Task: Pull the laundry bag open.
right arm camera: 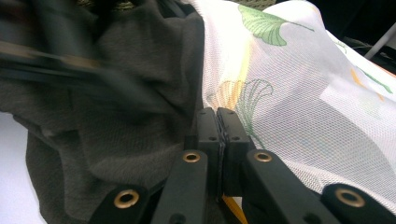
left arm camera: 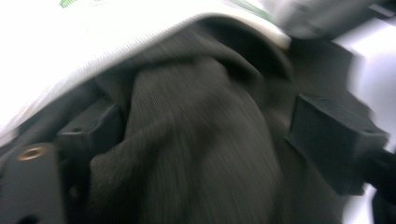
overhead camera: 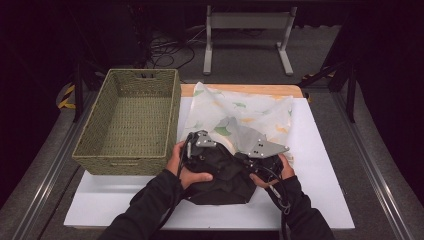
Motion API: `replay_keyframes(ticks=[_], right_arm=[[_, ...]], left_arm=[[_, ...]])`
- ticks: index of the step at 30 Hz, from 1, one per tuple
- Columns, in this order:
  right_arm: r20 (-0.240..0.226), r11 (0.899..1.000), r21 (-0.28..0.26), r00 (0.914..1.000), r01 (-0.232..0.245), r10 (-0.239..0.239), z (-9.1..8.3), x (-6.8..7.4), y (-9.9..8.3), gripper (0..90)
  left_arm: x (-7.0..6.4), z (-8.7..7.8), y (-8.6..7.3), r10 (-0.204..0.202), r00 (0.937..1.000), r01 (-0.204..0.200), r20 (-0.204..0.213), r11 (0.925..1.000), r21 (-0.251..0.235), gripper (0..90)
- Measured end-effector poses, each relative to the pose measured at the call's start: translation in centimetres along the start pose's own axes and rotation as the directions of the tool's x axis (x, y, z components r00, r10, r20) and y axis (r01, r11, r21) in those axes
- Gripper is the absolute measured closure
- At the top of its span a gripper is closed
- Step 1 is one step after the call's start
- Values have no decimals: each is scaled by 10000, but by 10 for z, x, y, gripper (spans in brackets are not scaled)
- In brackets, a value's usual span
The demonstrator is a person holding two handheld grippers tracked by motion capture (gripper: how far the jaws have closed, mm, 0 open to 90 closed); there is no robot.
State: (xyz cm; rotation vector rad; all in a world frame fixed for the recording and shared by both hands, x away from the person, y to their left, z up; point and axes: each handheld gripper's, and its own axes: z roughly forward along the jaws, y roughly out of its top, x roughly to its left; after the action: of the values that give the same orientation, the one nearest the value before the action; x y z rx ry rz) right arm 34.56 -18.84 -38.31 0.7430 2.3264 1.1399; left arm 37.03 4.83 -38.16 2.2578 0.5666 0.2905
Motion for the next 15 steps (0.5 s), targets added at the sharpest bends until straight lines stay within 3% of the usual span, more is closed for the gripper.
replay_keyframes(ticks=[3, 6, 9, 13, 15], right_arm=[[-20, 10000, -20, 10000, -35, 35, -1, 0, 1, 889], [-87, 10000, -64, 10000, -28, 27, -2, 1, 2, 889], [-239, 9999, -150, 9997, -29, 26, -4, 3, 4, 889], [-491, 9998, -135, 9987, 158, -164, -4, 9, 7, 888], [-609, 9997, -129, 9979, 209, -217, -3, 11, 7, 889]], left_arm=[[-8, -29, -16, 1117, 9936, -1120, -143, 9935, -223, 138], [-17, -38, -39, 1656, 9862, -1655, -87, 9862, 58, 108], [-22, -30, -58, 1983, 9797, -1969, -285, 9794, 443, 105], [-24, -12, -65, 2034, 9787, -1999, -265, 9746, 1009, 106], [-27, 4, -68, 2173, 9741, -2066, -617, 9675, 1460, 106]])
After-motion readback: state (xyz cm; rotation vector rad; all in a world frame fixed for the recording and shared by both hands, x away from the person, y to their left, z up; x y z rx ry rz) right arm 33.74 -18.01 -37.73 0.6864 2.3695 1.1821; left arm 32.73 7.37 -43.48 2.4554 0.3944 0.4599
